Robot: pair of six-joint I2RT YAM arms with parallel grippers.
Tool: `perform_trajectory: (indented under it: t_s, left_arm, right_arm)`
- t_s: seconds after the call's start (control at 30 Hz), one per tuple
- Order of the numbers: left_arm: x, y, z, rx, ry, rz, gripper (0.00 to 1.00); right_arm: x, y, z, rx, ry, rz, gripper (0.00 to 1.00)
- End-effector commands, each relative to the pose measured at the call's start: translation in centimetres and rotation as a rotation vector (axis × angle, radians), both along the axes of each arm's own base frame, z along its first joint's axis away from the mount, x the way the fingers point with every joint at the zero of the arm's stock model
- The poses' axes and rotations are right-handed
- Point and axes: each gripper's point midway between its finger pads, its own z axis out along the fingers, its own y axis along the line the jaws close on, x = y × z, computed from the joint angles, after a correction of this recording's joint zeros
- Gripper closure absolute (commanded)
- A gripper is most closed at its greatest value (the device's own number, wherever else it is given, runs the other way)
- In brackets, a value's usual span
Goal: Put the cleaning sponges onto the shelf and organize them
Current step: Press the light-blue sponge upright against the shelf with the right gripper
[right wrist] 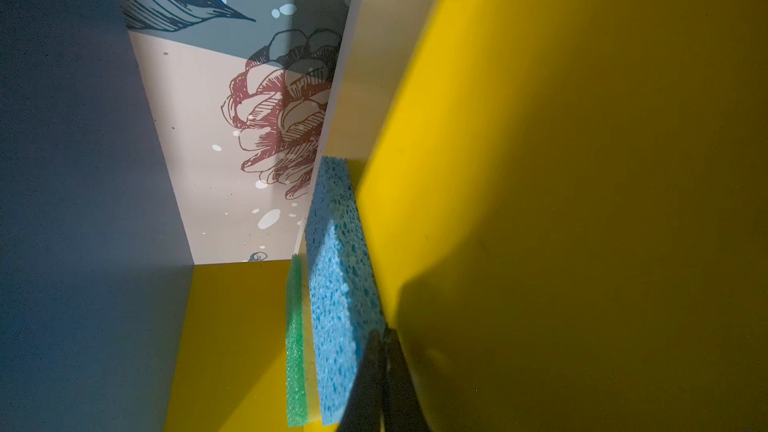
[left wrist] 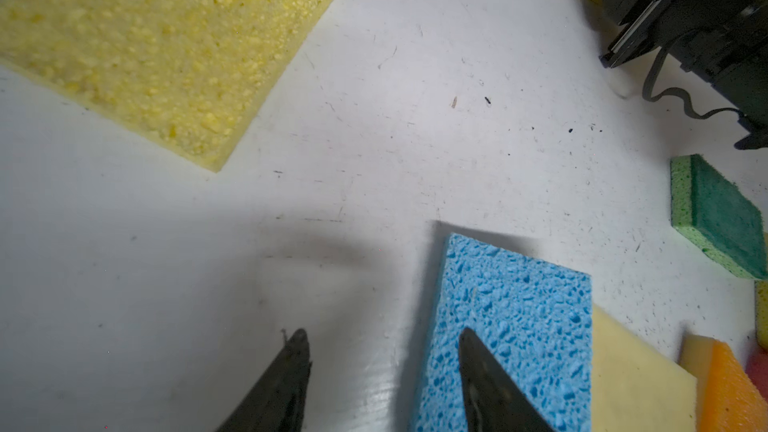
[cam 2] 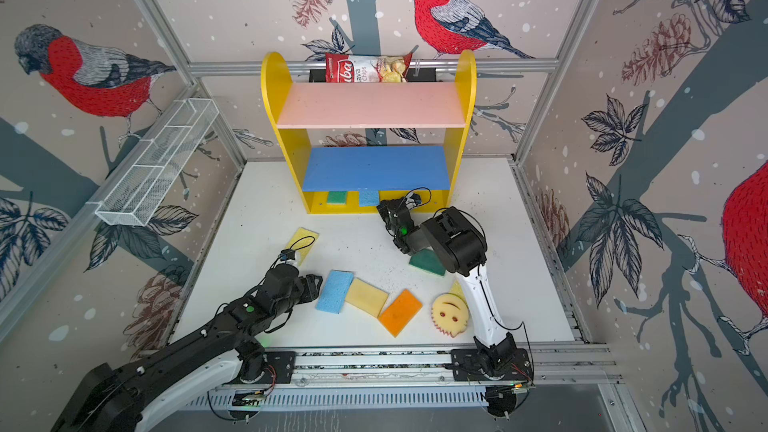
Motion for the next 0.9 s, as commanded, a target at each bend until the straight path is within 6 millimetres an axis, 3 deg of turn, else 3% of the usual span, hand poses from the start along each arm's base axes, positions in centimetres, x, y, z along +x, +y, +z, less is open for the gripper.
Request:
perform_trajectory:
  t_s: [0.0,0.73,0.87]
  left_arm:
    - [0.1,0.2,-0.1,0.006,-0.002,0.01,0.43]
    - [0.0,0.2,0.0,0.006,-0.002,0.012,0.43]
    - [0.0,0.0,0.3,-0.006,0.001,0.004,0.36]
  right_arm:
    - [0.0,0.0,-1.0,-0.021,0.03,-0.013,1.0]
    - [-0.6,0.4,-1.5,-0.025,0.043,0.002,1.0]
    - [-1.0,-0.4,-0.9,-0.013,0.032,-0.01,1.0]
